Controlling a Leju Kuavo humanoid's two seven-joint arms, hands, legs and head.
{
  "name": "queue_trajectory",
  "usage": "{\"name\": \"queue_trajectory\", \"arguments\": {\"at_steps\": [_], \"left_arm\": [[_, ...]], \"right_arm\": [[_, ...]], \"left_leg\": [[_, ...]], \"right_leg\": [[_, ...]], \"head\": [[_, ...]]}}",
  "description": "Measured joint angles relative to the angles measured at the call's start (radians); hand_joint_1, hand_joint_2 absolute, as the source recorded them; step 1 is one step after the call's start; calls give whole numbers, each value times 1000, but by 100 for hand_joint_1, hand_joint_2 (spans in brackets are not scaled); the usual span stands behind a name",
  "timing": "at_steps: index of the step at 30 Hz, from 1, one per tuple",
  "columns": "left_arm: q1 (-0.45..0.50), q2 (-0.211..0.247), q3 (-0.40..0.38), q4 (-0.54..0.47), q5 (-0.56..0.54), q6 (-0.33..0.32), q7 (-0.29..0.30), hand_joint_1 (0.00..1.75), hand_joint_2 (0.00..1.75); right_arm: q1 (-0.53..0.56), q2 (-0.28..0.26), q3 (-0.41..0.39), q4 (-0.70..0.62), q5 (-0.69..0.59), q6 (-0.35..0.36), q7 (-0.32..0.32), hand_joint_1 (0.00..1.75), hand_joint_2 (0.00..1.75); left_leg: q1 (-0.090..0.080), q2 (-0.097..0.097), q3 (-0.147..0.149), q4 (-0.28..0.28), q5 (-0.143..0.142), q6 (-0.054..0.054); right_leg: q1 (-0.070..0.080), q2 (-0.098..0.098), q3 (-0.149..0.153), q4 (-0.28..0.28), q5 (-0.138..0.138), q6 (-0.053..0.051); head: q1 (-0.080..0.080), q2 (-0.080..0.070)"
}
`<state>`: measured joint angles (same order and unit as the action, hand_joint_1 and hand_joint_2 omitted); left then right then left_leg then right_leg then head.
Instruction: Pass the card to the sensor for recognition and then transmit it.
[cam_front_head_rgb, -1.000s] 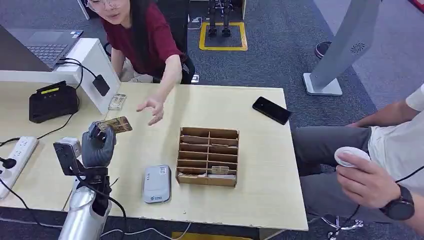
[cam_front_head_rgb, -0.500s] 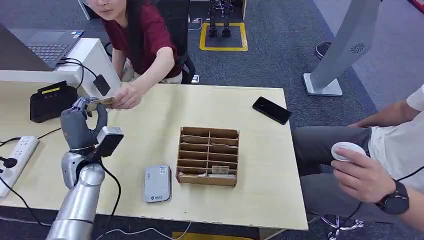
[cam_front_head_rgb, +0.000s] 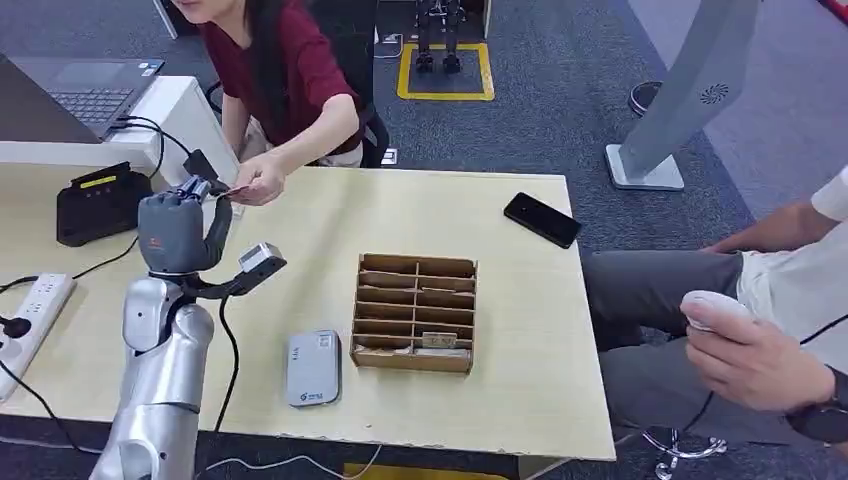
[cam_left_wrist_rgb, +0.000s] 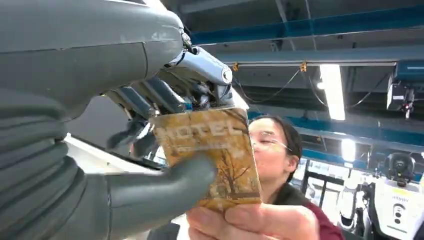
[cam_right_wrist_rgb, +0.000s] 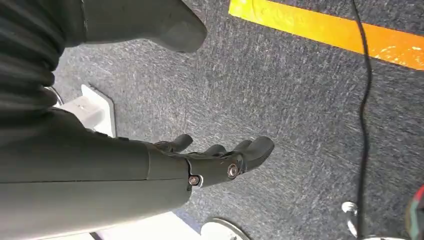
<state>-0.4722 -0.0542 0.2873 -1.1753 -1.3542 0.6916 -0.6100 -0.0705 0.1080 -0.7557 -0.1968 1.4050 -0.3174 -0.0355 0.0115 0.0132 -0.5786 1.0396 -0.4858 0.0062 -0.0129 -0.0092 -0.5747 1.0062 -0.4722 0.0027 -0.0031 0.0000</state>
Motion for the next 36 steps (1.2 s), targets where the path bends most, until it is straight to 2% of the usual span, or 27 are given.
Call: {"name": "queue_trajectory", "arguments": {"at_steps": [2,6,9,11,14,19,26,30,36], "left_arm": [[-2,-10,0,9,19,0,0,0,175],[-9,-10,-1,45,76,0,45,0,175],[-31,0,-8,114,150,-4,67,0,175],[-37,18,-35,156,238,-30,86,0,175],[-17,45,-105,151,383,-117,109,0,175],[36,96,-217,73,470,-225,133,0,175],[182,175,-342,-126,559,-332,100,0,175],[299,212,-419,-261,578,-353,90,0,175],[348,242,-451,-342,581,-354,94,0,175]], "right_arm": [[0,0,0,0,0,1,-2,0,175],[0,0,-5,-1,19,2,-16,0,175],[-1,0,-13,-1,19,-1,-18,0,175],[-1,2,-20,-1,21,1,-1,0,175],[2,4,-28,-1,22,1,9,0,175],[3,7,-37,-1,10,-2,3,0,175],[3,8,-72,-1,-17,-19,-9,0,175],[7,9,-85,-1,-21,-19,0,0,175],[7,9,-99,-1,-20,-19,1,0,175]], "left_leg": [[0,0,0,0,0,0],[0,0,0,0,0,0],[0,0,0,0,0,0],[0,0,0,0,1,-1],[0,0,0,0,1,-1],[0,1,-1,0,0,0],[0,1,-1,0,0,0],[0,0,-2,0,0,0],[0,0,-2,0,0,-1]], "right_leg": [[0,0,0,0,0,0],[0,0,0,0,0,0],[0,0,0,0,0,0],[0,0,0,0,1,0],[0,0,0,0,1,0],[0,0,-1,0,0,-1],[0,1,-1,0,0,0],[0,0,-2,0,-1,0],[0,0,-2,0,0,0]], "head": [[0,0],[0,0],[0,0],[0,0],[0,0],[0,0],[0,0],[1,0],[0,0]]}}
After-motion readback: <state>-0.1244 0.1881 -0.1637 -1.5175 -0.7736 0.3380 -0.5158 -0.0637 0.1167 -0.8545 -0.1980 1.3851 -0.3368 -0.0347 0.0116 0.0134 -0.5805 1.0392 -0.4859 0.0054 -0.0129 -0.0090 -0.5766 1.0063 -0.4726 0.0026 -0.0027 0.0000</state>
